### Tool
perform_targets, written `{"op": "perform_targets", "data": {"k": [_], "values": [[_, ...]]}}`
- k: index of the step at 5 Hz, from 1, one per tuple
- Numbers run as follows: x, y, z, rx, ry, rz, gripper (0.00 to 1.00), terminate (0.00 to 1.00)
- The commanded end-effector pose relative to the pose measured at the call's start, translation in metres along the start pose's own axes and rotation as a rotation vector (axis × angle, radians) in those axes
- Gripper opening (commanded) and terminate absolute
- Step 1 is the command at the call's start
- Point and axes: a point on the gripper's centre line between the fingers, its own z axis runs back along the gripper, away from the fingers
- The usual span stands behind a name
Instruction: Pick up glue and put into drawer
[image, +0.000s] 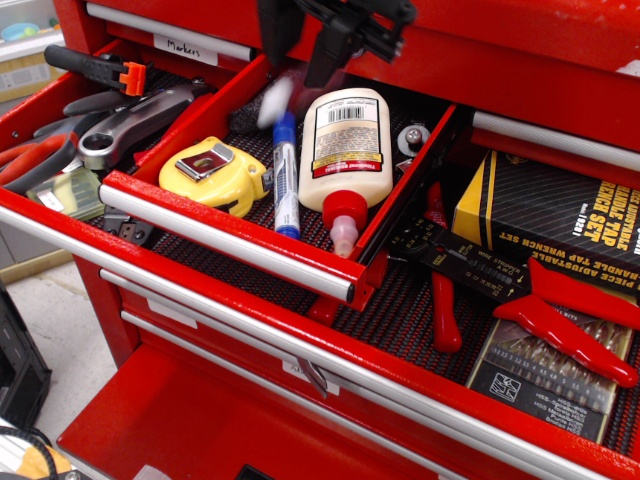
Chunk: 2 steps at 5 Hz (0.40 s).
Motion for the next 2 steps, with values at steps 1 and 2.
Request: {"op": "perform_targets", "data": {"k": [1, 2], "values": [[0.0026, 0.0007, 0.0139, 0.000, -0.040, -0.003, 1.00, 0.00], [0.0026, 0.0007, 0.0139, 0.000, -0.040, -0.003, 1.00, 1.00]]}}
